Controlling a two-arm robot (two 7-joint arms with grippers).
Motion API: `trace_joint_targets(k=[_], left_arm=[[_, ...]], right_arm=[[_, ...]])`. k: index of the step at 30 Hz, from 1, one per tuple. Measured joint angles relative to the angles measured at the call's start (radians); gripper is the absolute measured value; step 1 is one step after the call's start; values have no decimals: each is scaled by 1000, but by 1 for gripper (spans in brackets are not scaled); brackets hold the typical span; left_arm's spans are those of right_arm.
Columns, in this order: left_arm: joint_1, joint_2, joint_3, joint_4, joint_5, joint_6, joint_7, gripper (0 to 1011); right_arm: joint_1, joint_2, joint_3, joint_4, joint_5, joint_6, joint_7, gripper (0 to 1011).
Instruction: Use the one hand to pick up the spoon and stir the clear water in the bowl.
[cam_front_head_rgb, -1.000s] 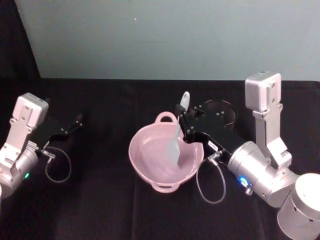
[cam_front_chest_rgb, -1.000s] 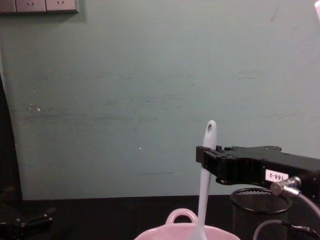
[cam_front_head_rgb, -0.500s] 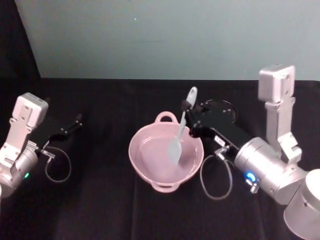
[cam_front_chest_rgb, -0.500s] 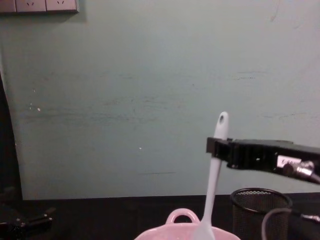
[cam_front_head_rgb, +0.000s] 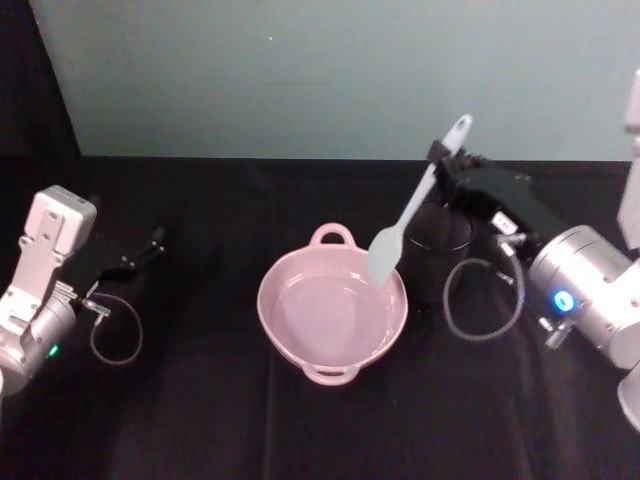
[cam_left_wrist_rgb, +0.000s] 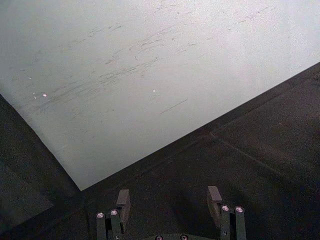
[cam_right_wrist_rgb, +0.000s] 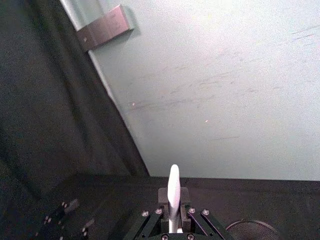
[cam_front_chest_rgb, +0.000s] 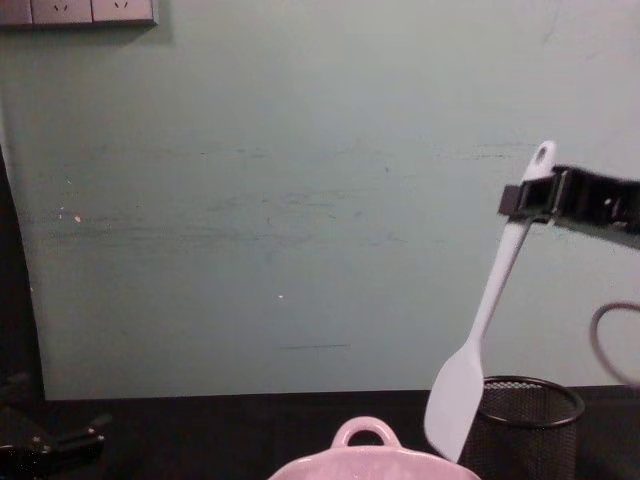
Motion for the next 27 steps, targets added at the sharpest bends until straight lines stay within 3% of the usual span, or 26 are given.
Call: trace_joint_targets(k=[12,17,27], left_arm=[[0,0,0,0,0,0,0,1011],[0,0,0,0,0,0,0,1011],[0,0,0,0,0,0,0,1011]], right_arm=[[38,-3,80,-10,83,24,-47,129],[77,-9,115,26,114,37,-86,129],[137,-8,116,122,128,25,-125,127]])
